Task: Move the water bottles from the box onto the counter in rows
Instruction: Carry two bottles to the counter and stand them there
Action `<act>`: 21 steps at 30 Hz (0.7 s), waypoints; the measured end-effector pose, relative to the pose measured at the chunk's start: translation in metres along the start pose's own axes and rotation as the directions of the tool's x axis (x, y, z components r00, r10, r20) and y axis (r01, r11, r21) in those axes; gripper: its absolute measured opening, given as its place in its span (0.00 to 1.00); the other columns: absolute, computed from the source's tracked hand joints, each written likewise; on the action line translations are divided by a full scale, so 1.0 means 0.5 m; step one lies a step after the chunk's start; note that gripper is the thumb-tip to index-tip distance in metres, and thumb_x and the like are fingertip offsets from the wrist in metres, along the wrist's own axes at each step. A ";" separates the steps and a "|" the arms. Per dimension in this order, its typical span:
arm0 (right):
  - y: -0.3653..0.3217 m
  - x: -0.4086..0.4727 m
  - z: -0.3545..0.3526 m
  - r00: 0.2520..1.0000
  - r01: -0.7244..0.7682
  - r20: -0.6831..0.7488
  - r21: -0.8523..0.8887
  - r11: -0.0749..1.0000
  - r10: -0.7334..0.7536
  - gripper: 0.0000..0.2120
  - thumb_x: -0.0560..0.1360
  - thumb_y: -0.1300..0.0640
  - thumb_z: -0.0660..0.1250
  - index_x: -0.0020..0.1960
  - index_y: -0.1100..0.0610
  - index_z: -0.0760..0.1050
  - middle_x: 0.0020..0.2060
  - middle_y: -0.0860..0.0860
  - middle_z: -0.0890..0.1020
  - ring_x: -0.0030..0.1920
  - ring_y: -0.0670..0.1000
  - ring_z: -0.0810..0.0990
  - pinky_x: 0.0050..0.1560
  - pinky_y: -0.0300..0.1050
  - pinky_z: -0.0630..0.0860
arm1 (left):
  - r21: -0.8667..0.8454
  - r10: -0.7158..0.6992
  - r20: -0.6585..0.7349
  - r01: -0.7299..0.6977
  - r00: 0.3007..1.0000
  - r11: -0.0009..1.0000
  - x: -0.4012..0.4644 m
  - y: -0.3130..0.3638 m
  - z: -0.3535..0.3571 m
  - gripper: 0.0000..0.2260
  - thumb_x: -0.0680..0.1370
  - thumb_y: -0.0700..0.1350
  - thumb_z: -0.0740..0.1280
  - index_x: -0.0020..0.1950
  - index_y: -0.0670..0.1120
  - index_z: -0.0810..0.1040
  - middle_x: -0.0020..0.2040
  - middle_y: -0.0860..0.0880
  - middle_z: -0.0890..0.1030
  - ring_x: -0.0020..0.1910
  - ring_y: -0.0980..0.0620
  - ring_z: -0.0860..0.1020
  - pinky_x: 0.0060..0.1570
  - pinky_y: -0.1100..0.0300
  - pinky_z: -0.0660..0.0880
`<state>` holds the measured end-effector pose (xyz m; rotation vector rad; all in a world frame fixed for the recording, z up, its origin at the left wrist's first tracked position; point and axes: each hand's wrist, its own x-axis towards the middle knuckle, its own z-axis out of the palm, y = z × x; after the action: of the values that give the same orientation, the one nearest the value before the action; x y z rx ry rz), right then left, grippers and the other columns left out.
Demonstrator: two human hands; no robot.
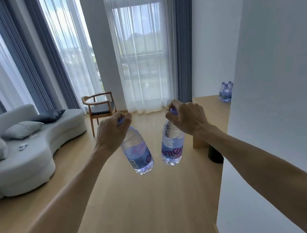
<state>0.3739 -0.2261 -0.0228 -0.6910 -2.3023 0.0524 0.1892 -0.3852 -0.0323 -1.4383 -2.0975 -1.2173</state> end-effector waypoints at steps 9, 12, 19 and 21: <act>0.150 0.237 0.178 0.999 -0.041 -0.022 0.022 0.999 0.041 0.13 0.79 0.48 0.61 0.49 0.58 0.74 0.32 0.51 0.78 0.29 0.51 0.74 0.34 0.44 0.72 | -0.012 0.010 0.016 -0.010 1.000 1.000 0.243 -0.142 0.175 0.14 0.81 0.51 0.61 0.39 0.47 0.76 0.28 0.57 0.73 0.27 0.58 0.72 0.28 0.68 0.63; 0.216 0.323 0.246 0.999 -0.023 -0.031 0.005 1.000 0.023 0.12 0.79 0.48 0.61 0.48 0.57 0.74 0.32 0.50 0.79 0.28 0.51 0.74 0.33 0.43 0.70 | 0.005 0.021 0.024 -0.021 0.999 1.000 0.330 -0.188 0.249 0.15 0.81 0.51 0.61 0.37 0.46 0.75 0.27 0.56 0.72 0.26 0.57 0.71 0.27 0.65 0.64; 0.381 0.535 0.384 1.000 -0.006 -0.012 0.009 1.000 0.006 0.13 0.78 0.46 0.61 0.48 0.56 0.75 0.30 0.46 0.75 0.27 0.50 0.72 0.33 0.42 0.66 | 0.028 0.020 0.048 -0.021 0.999 0.999 0.555 -0.267 0.421 0.17 0.81 0.52 0.61 0.36 0.45 0.75 0.28 0.52 0.74 0.27 0.54 0.72 0.28 0.64 0.65; 0.426 0.590 0.415 1.000 -0.015 -0.013 0.012 1.000 0.015 0.12 0.78 0.47 0.61 0.48 0.56 0.74 0.28 0.46 0.73 0.25 0.48 0.70 0.30 0.40 0.62 | 0.028 0.014 0.035 -0.015 0.999 0.999 0.614 -0.283 0.468 0.17 0.81 0.52 0.61 0.37 0.44 0.77 0.28 0.51 0.75 0.27 0.53 0.73 0.29 0.63 0.65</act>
<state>0.1609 0.1345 -0.0383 -0.7006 -2.2831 0.0679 -0.0252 -0.0343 -0.0307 -1.4694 -2.1150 -1.1606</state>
